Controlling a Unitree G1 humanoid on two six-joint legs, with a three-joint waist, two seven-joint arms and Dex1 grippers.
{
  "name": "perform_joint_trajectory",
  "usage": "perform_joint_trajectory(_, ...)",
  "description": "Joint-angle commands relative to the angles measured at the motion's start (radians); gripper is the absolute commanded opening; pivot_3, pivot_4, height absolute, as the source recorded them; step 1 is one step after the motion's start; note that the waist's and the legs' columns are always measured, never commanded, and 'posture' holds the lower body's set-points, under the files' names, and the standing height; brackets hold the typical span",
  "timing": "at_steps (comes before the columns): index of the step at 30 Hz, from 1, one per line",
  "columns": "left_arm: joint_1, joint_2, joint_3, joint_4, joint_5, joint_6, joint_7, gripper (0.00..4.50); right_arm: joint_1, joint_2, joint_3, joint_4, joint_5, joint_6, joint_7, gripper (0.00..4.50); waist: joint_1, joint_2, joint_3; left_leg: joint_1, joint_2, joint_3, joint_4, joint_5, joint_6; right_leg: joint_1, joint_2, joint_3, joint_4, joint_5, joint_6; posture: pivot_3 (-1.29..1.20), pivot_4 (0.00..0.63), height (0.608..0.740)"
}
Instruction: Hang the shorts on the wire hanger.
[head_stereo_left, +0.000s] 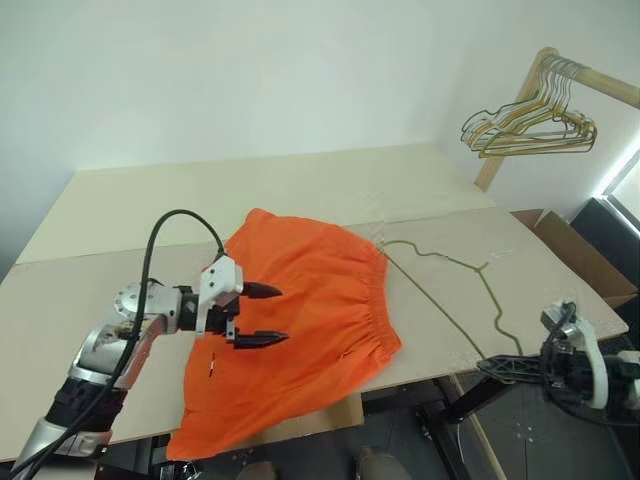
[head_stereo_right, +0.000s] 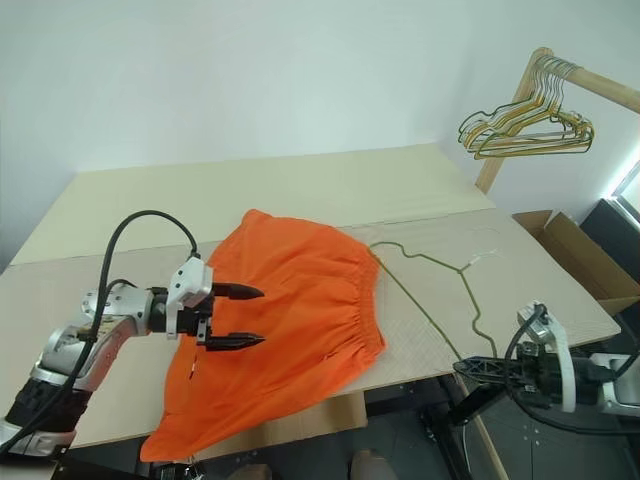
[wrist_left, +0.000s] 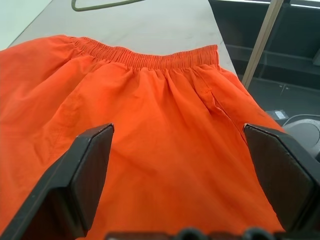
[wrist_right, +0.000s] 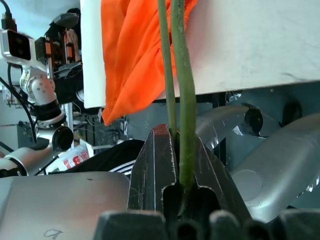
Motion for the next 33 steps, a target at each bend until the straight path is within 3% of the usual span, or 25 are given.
perform_joint_trajectory(1,0.004,0.004,0.007,-0.037,0.001,-0.013,0.006,4.48,-0.011,-0.028,0.044,0.033,-0.033,-0.041,0.038,0.0,-0.001,0.0,0.0,0.0,0.0,0.0,0.0,0.0,0.0,0.0,0.0,0.0,0.0,0.0,0.0,-0.09,0.0,0.74)
perform_joint_trajectory(12,0.053,0.011,0.031,-0.075,-0.002,-0.007,0.039,4.48,-0.086,0.013,0.176,0.086,-0.102,-0.112,0.063,0.0,0.011,0.0,0.0,0.001,0.0,0.0,0.0,0.0,0.0,0.0,0.0,0.001,0.001,0.0,0.0,-0.06,0.0,0.74)
perform_joint_trajectory(18,0.062,0.013,0.036,-0.076,-0.004,-0.009,0.049,4.48,-0.084,-0.003,0.195,0.067,-0.092,-0.161,0.155,0.0,0.019,0.0,0.0,0.0,0.0,0.0,0.0,0.0,0.0,0.0,0.0,0.001,0.0,0.0,0.0,-0.04,0.0,0.74)
perform_joint_trajectory(26,0.065,0.012,0.007,-0.081,0.018,-0.007,0.058,4.48,-0.104,-0.009,0.328,0.08,-0.161,-0.232,0.254,0.0,0.024,0.0,0.0,0.001,0.0,0.0,0.0,0.0,0.0,0.0,0.0,0.001,0.001,0.001,-0.001,-0.04,0.0,0.74)
perform_joint_trajectory(33,0.026,-0.003,-0.01,-0.071,0.028,-0.001,0.06,4.48,-0.32,0.051,0.424,0.272,-0.265,-0.301,0.321,0.0,0.025,0.0,0.0,0.002,0.0,0.001,0.0,0.0,0.0,0.0,0.0,0.001,0.001,0.001,-0.002,-0.01,0.0,0.74)
